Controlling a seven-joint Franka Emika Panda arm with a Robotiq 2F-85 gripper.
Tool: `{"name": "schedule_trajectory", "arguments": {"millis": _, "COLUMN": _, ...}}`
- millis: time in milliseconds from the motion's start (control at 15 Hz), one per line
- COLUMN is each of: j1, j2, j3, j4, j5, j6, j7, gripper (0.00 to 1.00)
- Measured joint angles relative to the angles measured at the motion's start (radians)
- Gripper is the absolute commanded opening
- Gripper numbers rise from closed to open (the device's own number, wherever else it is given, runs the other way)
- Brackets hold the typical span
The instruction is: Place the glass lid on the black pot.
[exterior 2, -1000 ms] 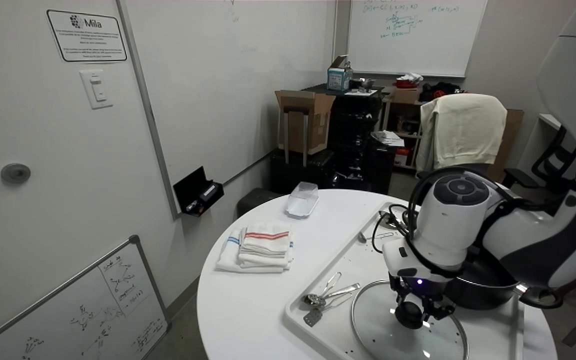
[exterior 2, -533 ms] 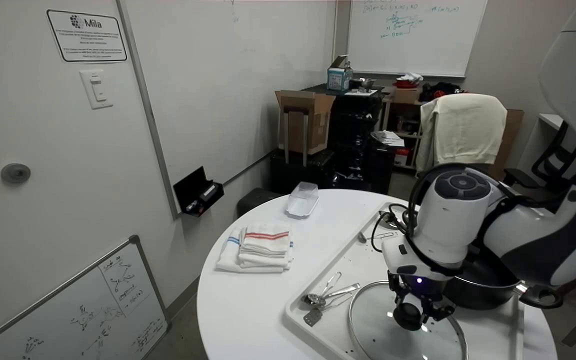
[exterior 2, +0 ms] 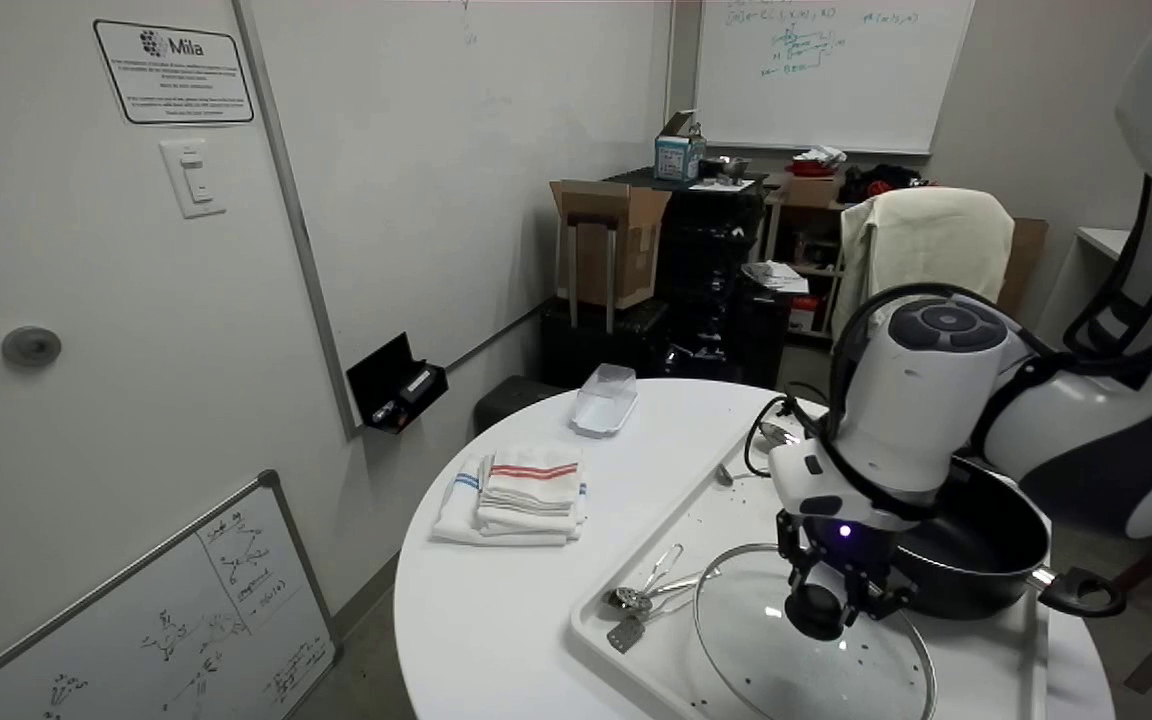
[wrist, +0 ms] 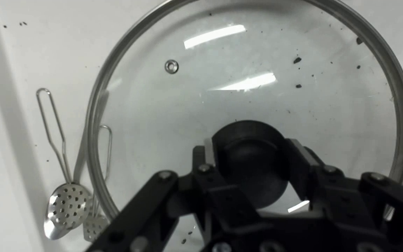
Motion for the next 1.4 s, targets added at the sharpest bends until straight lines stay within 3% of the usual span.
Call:
{"name": "schedule_trajectory", "arguments": {"millis": 800, "j1": -0.048, "j2": -0.173, "j3": 0.084, "j4": -0.057, "j5": 0.038, "j6": -0.124, "j7": -0.052, "gripper": 0.24}}
{"name": "schedule_trajectory", "arguments": {"millis": 1400, "j1": -0.109, "j2": -0.253, "j3": 0.076, "j4": -0.110, "j5": 0.139, "j6": -0.179, "j7": -0.147, "gripper": 0.24}}
